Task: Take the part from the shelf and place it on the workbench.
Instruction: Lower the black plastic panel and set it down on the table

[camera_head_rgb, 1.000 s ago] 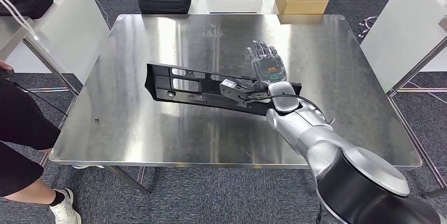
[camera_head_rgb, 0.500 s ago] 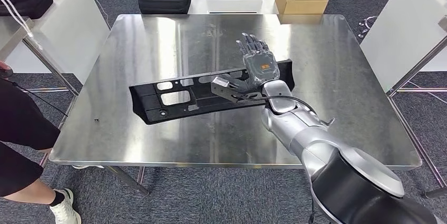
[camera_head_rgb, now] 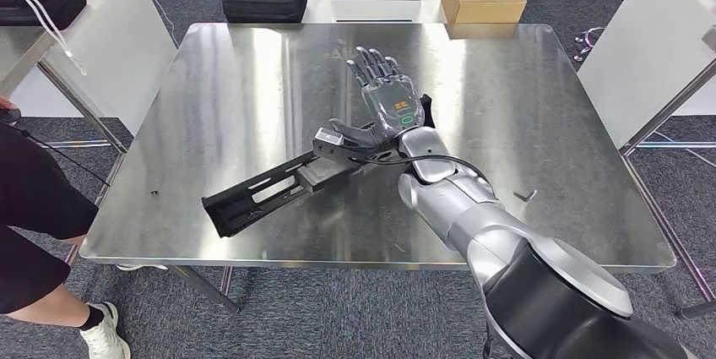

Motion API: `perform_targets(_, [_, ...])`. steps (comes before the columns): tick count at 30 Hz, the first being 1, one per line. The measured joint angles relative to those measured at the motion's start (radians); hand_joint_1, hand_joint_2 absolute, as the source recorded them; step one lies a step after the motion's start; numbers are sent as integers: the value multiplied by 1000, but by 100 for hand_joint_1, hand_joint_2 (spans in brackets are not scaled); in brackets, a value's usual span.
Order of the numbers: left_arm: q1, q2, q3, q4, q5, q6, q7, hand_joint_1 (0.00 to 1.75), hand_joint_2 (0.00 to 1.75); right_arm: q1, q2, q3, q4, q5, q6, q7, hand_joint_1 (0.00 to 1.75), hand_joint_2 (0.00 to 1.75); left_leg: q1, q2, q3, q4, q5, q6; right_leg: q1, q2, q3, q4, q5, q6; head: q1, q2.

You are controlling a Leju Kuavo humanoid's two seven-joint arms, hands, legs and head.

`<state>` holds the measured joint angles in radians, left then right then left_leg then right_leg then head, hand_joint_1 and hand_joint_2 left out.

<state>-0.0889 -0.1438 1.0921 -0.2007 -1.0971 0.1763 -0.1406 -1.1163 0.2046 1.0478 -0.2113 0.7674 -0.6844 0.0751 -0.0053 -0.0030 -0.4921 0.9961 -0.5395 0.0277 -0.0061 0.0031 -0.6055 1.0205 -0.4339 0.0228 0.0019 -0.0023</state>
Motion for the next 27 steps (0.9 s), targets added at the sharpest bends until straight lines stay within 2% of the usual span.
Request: perform_targets(27, [0, -2, 24, 0, 17, 13, -4, 0, 0, 13, 32, -12, 0, 17, 3, -16, 0, 0, 0, 0, 0, 0, 0, 0, 0, 0, 0, 0, 0, 0, 0, 0])
